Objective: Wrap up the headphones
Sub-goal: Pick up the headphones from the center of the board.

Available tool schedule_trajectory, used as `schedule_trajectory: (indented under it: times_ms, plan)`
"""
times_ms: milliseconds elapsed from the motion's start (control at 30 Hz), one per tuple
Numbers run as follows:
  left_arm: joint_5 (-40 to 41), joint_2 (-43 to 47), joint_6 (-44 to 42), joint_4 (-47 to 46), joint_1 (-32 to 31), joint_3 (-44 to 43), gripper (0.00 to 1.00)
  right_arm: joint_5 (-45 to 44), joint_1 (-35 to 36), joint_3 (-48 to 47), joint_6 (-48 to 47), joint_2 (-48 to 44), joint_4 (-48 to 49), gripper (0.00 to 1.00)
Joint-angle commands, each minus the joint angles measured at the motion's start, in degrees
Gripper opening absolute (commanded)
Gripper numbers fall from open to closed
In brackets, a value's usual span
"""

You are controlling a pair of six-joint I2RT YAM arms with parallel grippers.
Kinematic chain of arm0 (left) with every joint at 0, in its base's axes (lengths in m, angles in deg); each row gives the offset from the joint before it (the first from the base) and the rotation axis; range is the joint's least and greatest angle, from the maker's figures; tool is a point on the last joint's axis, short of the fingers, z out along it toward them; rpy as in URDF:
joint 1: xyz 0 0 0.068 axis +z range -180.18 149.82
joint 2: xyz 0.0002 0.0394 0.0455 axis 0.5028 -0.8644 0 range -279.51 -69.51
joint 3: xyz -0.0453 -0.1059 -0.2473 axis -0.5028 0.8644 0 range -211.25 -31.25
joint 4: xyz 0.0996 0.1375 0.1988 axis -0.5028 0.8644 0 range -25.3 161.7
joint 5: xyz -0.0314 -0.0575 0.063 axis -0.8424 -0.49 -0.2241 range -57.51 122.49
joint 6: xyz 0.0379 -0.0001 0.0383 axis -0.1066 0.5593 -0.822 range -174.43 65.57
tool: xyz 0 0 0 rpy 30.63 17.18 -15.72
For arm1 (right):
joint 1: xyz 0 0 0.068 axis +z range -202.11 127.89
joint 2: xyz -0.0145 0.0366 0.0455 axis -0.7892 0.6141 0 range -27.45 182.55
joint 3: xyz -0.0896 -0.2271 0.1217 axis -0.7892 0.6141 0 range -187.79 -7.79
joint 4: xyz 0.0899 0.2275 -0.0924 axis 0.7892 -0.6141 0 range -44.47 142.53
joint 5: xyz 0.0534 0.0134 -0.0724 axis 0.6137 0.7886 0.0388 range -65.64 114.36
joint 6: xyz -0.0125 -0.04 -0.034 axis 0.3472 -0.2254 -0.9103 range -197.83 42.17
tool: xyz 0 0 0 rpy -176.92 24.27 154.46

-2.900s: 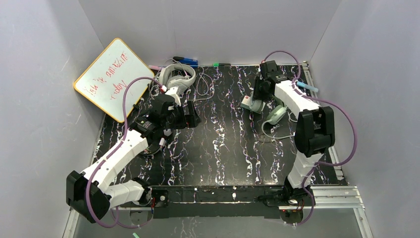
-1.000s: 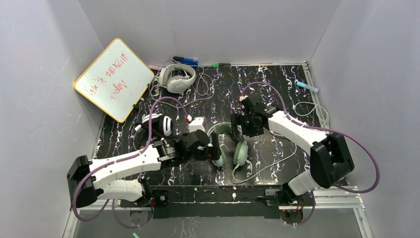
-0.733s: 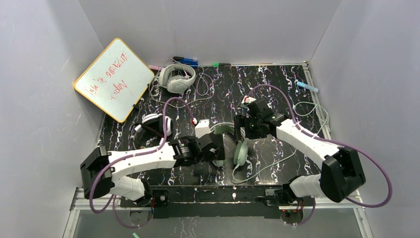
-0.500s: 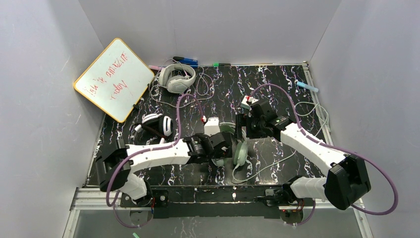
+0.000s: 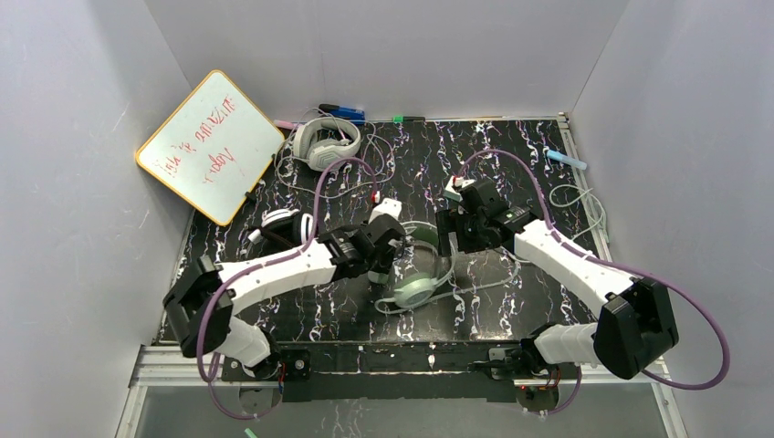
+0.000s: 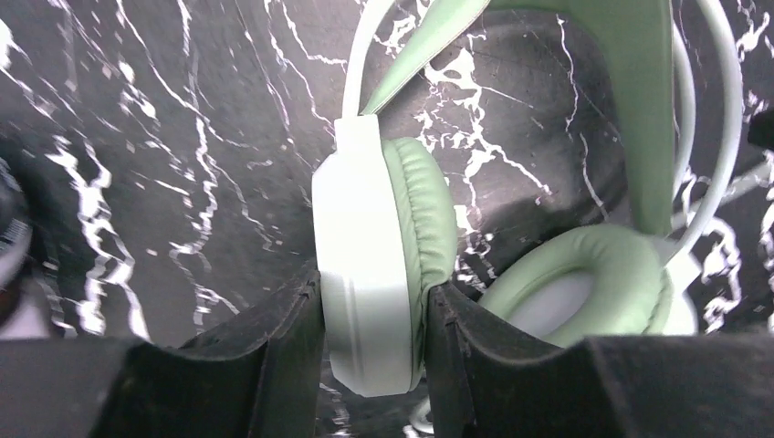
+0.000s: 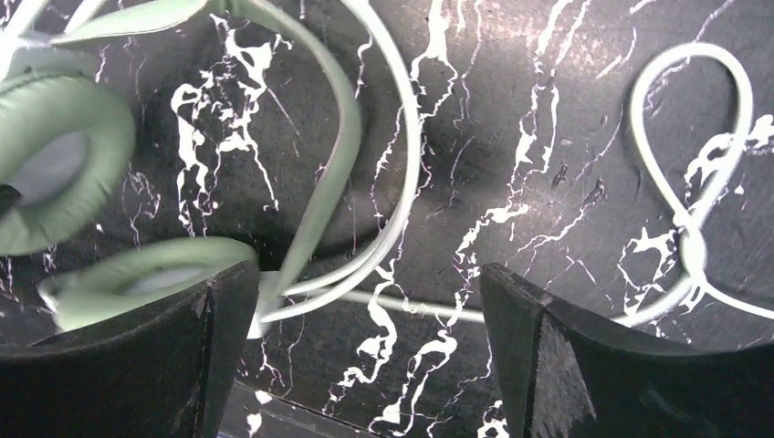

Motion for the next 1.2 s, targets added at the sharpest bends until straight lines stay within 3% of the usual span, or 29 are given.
schedule_trajectory:
  times_ms: [0, 233, 433, 633, 767, 867, 967, 1067, 1100, 1167]
  plan:
    - [-6.7, 6.8, -19.9, -2.6, 0.4, 0.8, 0.22, 4.8, -0.2, -5.0, -6.7, 1.2, -2.0, 0.98]
    - [-9.7, 9.3, -23.9, -7.2, 0.3, 3.3, 0.24, 8.7, -0.2, -7.9, -7.0, 5.9, -2.8, 0.98]
    - [-8.9, 11.3, -23.4, -8.3, 0.3, 4.0, 0.25, 4.2, -0.2, -8.2, -5.9, 9.5, -3.9, 0.98]
    - [-8.1, 14.4, -22.4, -9.4, 0.3, 5.6, 0.25, 5.5, 0.6, -1.6, -3.0, 7.3, 2.2, 0.98]
    - [-8.8, 15.6, -21.8, -10.7, 0.3, 6.4, 0.25, -0.4, 2.3, 0.4, -0.2, 7.2, 3.4, 0.95]
    - [-9.5, 16.1, -21.9, -10.9, 0.3, 6.4, 0.25, -7.3, 3.8, 0.5, 1.6, 6.8, 3.3, 0.76]
    - [-9.2, 16.4, -21.9, -10.2, 0.3, 6.0, 0.25, -10.7, 4.4, 0.8, 2.3, 4.8, 3.9, 0.44]
    - [-9.1, 16.7, -21.9, -9.6, 0.3, 5.8, 0.28, -11.2, 4.6, 0.9, 2.3, 2.5, 4.5, 0.35]
    - [-8.9, 16.7, -21.8, -9.3, 0.3, 5.7, 0.31, -11.0, 4.5, 0.9, 2.3, 1.7, 4.6, 0.3]
    - [-7.8, 17.1, -21.4, -8.6, 0.3, 5.3, 0.49, -10.9, 4.6, 1.0, 2.3, 0.9, 4.7, 0.22]
